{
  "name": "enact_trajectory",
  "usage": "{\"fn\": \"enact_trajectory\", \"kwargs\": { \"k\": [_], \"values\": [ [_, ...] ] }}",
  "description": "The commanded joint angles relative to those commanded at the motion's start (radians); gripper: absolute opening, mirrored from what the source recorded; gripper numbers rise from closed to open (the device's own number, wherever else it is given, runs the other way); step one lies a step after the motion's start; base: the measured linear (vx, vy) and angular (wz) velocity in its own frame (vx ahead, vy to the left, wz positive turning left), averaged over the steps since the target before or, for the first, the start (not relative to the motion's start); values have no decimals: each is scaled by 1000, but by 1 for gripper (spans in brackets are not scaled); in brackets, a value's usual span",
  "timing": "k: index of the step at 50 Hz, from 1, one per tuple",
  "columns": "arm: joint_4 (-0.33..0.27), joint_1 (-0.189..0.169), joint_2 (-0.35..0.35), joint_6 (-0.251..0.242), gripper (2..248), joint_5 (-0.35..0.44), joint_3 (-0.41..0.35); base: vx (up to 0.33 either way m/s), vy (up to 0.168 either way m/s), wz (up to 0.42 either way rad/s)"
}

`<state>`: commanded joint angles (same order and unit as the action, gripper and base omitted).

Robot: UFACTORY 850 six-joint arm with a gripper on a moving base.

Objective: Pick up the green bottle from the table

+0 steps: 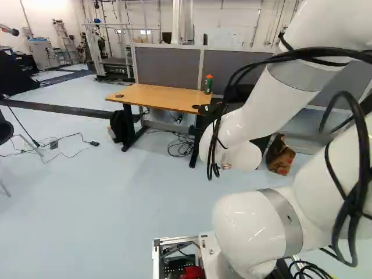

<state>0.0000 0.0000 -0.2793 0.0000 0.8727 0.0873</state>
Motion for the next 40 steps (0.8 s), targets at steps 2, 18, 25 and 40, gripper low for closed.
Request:
{"fn": "enact_trajectory", "kwargs": {
  "k": [2, 18, 25, 40],
  "values": [
    [0, 0, 0, 0, 247, 0, 0, 177, 9, -11],
    [0, 0, 0, 0, 247, 0, 0, 183, 7, -7],
    [0, 0, 0, 0, 247, 0, 0, 190, 9, -16],
    [0, 0, 0, 0, 247, 0, 0, 182, 24, -17]
  ]
}}
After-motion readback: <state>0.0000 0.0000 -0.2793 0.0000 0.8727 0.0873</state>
